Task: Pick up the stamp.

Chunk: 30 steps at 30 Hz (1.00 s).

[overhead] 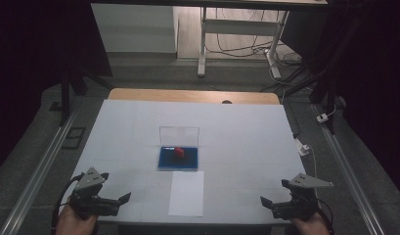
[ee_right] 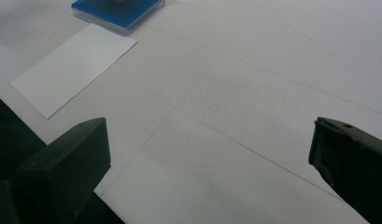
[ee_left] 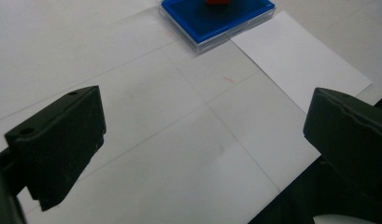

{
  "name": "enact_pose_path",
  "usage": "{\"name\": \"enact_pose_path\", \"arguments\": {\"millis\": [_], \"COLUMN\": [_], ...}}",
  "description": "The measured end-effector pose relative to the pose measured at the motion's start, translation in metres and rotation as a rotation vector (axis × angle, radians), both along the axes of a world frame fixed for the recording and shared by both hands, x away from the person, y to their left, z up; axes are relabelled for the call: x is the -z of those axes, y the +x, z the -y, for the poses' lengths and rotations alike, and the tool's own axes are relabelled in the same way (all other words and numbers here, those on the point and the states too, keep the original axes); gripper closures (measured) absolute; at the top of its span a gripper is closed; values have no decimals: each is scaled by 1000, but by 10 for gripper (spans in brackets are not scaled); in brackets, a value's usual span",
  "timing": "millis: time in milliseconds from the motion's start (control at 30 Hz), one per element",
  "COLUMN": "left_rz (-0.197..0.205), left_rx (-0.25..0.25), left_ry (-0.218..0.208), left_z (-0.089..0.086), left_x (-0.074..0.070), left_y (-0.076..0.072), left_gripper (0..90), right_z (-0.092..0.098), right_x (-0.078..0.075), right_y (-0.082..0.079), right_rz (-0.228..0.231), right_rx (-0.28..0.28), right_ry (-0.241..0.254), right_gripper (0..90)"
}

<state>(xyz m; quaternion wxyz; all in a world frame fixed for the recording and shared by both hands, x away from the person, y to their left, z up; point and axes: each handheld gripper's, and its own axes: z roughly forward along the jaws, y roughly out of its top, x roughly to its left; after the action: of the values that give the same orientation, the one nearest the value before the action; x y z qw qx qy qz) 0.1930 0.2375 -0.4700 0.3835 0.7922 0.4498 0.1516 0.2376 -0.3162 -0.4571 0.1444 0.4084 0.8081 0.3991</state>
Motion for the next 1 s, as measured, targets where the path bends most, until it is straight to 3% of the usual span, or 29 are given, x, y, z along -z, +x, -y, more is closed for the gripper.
{"name": "enact_pose_path", "arguments": {"millis": [233, 667, 1000], "left_rz": [15, 45, 59], "left_rx": [61, 66, 95], "left_ry": [-31, -35, -10], "left_z": [7, 21, 39], "left_x": [1, 1, 0], "left_y": [10, 28, 48], "left_gripper": [0, 0, 0], "right_z": [0, 1, 1], "right_x": [0, 0, 0], "right_y": [0, 0, 0], "right_rz": [0, -1, -3], "right_rx": [-1, 0, 1], "right_ry": [4, 8, 8], "right_gripper": [0, 0, 0]}}
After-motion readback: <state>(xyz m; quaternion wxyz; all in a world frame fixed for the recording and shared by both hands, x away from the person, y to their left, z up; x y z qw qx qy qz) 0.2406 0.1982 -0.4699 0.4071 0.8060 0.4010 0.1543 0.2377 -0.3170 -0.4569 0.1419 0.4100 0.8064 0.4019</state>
